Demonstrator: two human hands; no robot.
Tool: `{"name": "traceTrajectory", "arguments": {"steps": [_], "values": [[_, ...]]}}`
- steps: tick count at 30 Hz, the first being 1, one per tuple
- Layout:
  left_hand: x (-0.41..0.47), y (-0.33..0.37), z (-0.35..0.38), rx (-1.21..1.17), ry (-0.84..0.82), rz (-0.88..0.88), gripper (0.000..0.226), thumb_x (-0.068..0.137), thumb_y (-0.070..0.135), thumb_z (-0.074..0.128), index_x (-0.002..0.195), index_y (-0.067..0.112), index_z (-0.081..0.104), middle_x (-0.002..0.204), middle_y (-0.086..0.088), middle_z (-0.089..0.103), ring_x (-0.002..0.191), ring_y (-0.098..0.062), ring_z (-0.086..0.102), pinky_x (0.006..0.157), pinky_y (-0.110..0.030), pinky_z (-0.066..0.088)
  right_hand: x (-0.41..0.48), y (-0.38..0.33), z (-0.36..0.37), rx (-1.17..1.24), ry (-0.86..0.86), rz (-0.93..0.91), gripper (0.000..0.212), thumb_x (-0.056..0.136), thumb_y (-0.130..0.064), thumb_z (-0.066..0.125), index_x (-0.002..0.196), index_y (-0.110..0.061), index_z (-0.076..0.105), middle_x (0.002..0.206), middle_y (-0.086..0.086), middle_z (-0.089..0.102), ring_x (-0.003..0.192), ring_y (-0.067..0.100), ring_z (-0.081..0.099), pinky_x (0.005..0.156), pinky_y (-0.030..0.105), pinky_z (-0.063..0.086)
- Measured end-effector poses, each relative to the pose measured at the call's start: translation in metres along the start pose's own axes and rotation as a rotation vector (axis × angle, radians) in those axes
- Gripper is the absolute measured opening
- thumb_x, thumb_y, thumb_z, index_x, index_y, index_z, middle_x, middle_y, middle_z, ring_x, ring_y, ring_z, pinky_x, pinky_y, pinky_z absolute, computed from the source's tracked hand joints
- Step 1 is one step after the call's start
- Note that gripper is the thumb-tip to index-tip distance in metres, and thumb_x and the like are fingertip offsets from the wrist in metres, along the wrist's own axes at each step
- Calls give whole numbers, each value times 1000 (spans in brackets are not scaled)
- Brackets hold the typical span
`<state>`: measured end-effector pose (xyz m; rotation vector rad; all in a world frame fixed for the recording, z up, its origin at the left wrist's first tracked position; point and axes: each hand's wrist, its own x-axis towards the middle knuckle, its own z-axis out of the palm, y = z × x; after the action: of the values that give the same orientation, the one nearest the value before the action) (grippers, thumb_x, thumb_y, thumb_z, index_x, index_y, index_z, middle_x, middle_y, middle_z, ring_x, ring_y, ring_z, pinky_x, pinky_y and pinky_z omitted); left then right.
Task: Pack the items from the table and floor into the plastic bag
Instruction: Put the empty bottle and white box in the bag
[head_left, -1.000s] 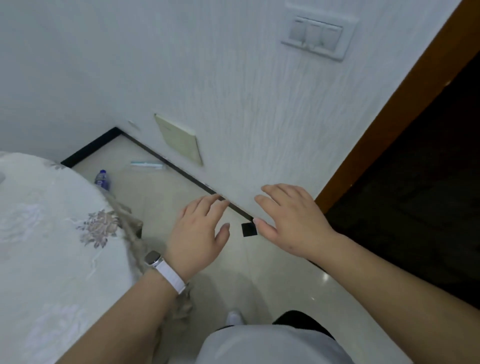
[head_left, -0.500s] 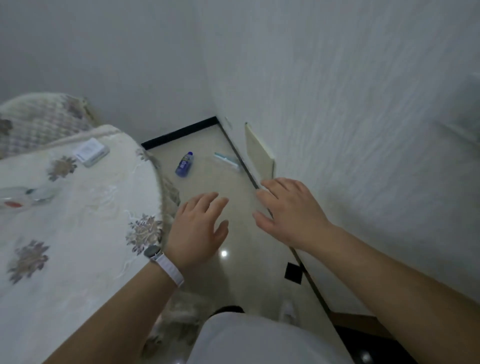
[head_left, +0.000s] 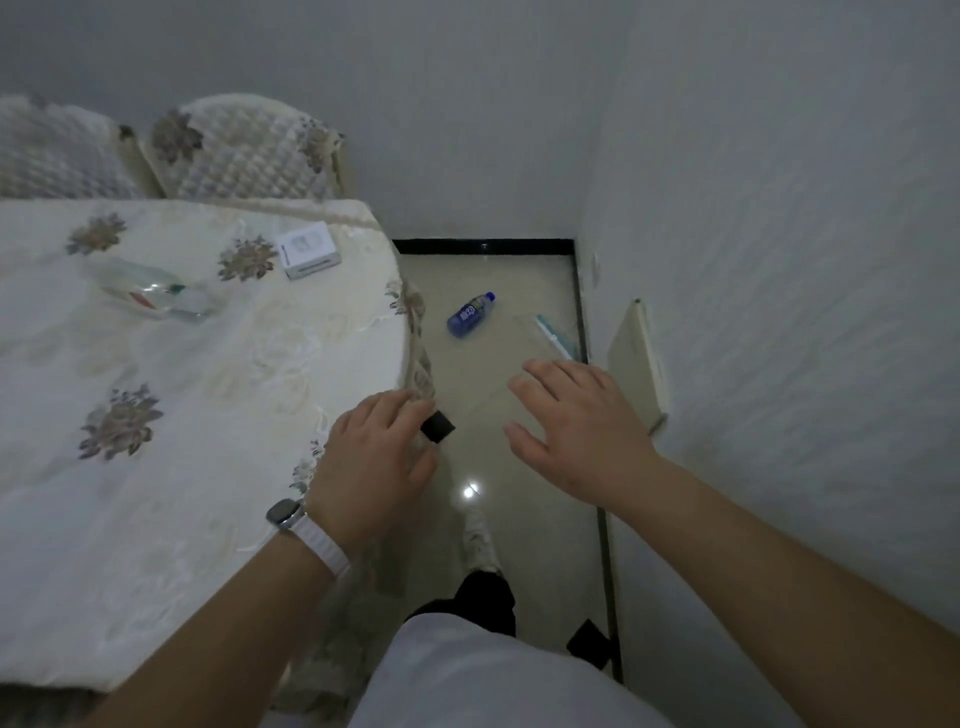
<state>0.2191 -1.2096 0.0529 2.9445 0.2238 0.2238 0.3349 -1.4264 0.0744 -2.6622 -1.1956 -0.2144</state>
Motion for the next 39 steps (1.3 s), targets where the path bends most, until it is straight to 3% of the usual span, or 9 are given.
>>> {"name": "traceTrajectory", "arguments": {"steps": [4,12,19,25,32,39], "values": [[61,-19,23,-63,-41,-56,52,83,43,46,126,17,62,127,-8,62,116,-31,57,92,-46,47,60,25,15,-24,-71,-23,51,88,-49,45,120,-14,64,126,9,62,111,29,57,95,43,43],[200,-94,13,-60,46,-68,49,84,40,46,124,16,63,125,-9,63,114,-31,58,90,-44,47,208,59,23,-74,-75,-74,50,88,-49,45,119,-15,63,125,7,62,113,28,56,96,42,41],[253,-130,15,-89,106,-172,47,84,38,49,125,18,62,125,-10,63,114,-32,58,90,-45,47,306,62,45,-20,-115,-192,50,90,-49,42,120,-15,63,126,7,61,114,28,56,98,43,43],[273,-162,29,-34,75,-359,50,83,40,50,126,17,62,125,-9,64,113,-31,59,89,-45,49,377,69,86,50,-168,-326,51,90,-51,41,117,-15,65,125,6,63,111,27,58,95,43,44],[322,-182,25,32,55,-718,48,83,37,58,127,17,62,128,-8,63,117,-31,58,92,-47,49,502,80,128,215,-262,-588,49,88,-49,43,116,-15,65,123,8,63,109,29,59,92,45,47],[333,-194,9,86,92,-1019,53,85,42,46,128,15,60,129,-11,62,118,-33,57,92,-48,48,592,67,158,265,-350,-823,52,86,-50,45,119,-16,64,126,6,61,110,27,58,92,42,45]]}}
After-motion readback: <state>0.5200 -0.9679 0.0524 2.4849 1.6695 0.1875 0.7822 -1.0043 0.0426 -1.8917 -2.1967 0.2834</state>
